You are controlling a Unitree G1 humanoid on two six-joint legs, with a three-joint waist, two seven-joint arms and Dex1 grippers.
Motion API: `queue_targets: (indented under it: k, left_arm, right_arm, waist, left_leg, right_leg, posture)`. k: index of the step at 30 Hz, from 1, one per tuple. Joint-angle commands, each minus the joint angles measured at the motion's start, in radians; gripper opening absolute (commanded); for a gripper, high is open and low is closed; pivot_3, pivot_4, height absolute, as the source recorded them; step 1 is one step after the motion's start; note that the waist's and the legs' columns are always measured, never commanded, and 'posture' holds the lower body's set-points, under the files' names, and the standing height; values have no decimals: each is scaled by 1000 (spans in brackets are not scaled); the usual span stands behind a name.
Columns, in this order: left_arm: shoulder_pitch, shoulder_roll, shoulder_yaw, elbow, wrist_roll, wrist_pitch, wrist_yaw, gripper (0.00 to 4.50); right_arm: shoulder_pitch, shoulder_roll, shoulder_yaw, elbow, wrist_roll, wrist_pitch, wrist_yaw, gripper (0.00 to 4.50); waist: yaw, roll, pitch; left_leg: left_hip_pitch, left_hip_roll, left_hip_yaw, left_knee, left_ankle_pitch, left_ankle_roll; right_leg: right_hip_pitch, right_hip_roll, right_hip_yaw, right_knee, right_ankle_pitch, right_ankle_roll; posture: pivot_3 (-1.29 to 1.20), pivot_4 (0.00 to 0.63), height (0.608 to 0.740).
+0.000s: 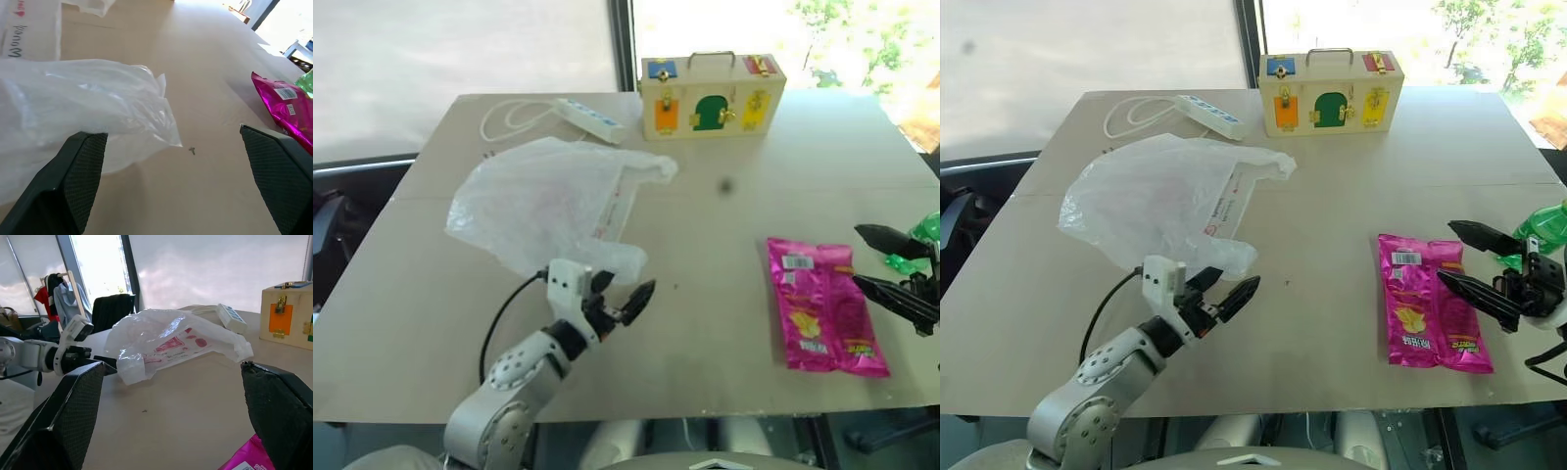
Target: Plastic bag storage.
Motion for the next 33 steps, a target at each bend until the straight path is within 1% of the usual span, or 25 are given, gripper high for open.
queue_targets:
  k: [1,4,5,7,8,10,12,13,14,15,16,18,21,24,26,28,29,30,33]
  left_arm:
    - [-82,-42,-17,96,19,-27,21,4477]
    - [-131,-52,-35,178,60,-57,11,4477]
    - [-138,-52,-38,193,73,-69,8,4083]
    - [-141,-53,-38,204,89,-93,4,3728]
    - [-140,-53,-38,205,96,-103,3,3223]
    - [-136,-51,-37,209,99,-110,-2,2477]
    - [-133,-47,-38,215,102,-117,-9,1639]
    - [-131,-45,-39,217,105,-122,-13,1467]
    - [-130,-44,-40,218,109,-127,-15,1009]
    - [-129,-45,-40,220,110,-130,-17,904]
    - [-128,-46,-39,220,112,-133,-19,454]
    - [-125,-46,-36,220,113,-139,-22,125]
    - [-115,-39,-21,206,85,-140,-48,125]
    - [-90,-4,-3,149,53,-133,-89,125]
    - [-75,28,31,107,-8,-135,-148,125]
    - [-72,52,127,65,-301,-62,-233,125]
    - [-76,64,168,48,-409,-45,-251,125]
    - [-83,82,202,37,-470,-32,-242,125]
    - [-78,162,300,16,-504,-49,-240,125]
  right_arm:
    - [-16,-4,-50,-23,13,-2,-4,4500]
    - [-17,0,-52,-28,12,0,-9,4500]
    - [-16,0,-54,-31,13,1,-10,4500]
    - [-12,1,-57,-35,13,1,-11,4500]
    - [-9,2,-59,-37,14,1,-11,4500]
    - [-1,1,-61,-43,14,2,-6,4500]
    - [7,1,-58,-51,10,2,0,4500]
    - [9,1,-57,-55,8,2,0,4500]
    - [10,2,-57,-58,7,2,0,4500]
    - [11,3,-56,-59,7,3,-1,4500]
    - [10,3,-55,-59,6,3,-2,4500]
    - [9,3,-52,-57,6,3,-1,4500]
    - [0,4,-44,-49,3,4,2,4500]
    - [-7,11,-27,-48,-8,-1,1,4500]
    - [-8,19,-14,-47,-21,-7,1,4500]
    - [-10,30,3,-43,-42,-17,3,4500]
    - [-10,34,12,-40,-55,-20,1,4500]
    - [-9,37,22,-36,-75,-27,-1,4500]
    - [-5,42,74,-18,-159,-30,-44,4500]
  waist:
    - [1,0,0]
    - [1,-1,0]
    - [-1,-1,0]
    - [-2,-1,0]
    - [-2,-1,1]
    - [0,-1,1]
    - [1,-1,1]
    - [1,-1,1]
    - [1,-1,1]
    - [1,-1,1]
    - [1,-1,1]
    - [1,-1,1]
    - [1,-1,1]
    - [-1,-1,1]
    - [-1,-2,1]
    - [-1,-2,1]
    - [-2,-2,1]
    - [-2,-2,1]
    - [-3,-2,1]
  left_leg:
    - [0,0,0,0,0,0]
    - [0,0,0,1,0,0]
    - [0,0,0,1,0,0]
    - [0,0,1,1,0,0]
    - [0,0,2,1,0,0]
    - [-1,0,1,1,0,0]
    - [0,0,1,1,0,0]
    - [0,0,1,1,0,0]
    - [0,0,1,1,0,0]
    - [0,0,1,1,0,0]
    - [0,0,1,1,0,0]
    - [0,0,1,1,0,0]
    - [0,0,1,1,0,0]
    - [0,1,1,1,0,0]
    - [0,1,1,1,0,0]
    - [0,1,1,1,0,0]
    - [0,2,1,1,0,0]
    - [0,2,1,1,0,0]
    - [0,2,1,1,0,0]
  right_leg:
    - [0,0,0,0,0,0]
    - [0,0,0,1,0,0]
    - [0,0,0,1,0,0]
    - [0,0,1,0,0,0]
    - [0,0,1,0,0,0]
    - [-1,0,1,0,0,0]
    - [-1,0,1,0,0,0]
    - [-1,0,1,0,0,0]
    - [0,0,1,0,0,0]
    - [-1,0,1,0,0,0]
    - [0,0,1,0,0,0]
    - [-1,0,1,0,0,0]
    - [-1,0,1,0,0,0]
    - [-1,0,1,0,0,0]
    - [-1,1,1,0,0,0]
    - [-1,1,1,0,0,0]
    - [-1,1,1,0,0,0]
    - [-1,1,1,1,0,0]
    - [-1,1,0,0,0,0]
  posture:
    - [0,150,740]
    - [0,150,740]
    - [0,150,740]
    - [0,150,740]
    - [0,150,740]
    - [0,150,740]
    - [0,150,740]
    - [0,150,740]
    - [0,150,740]
    - [0,150,740]
    - [0,150,740]
    - [0,150,740]
    - [0,150,740]
    - [0,150,740]
    - [0,150,740]
    - [0,150,740]
    - [0,150,740]
    - [0,150,740]
    - [0,150,740]
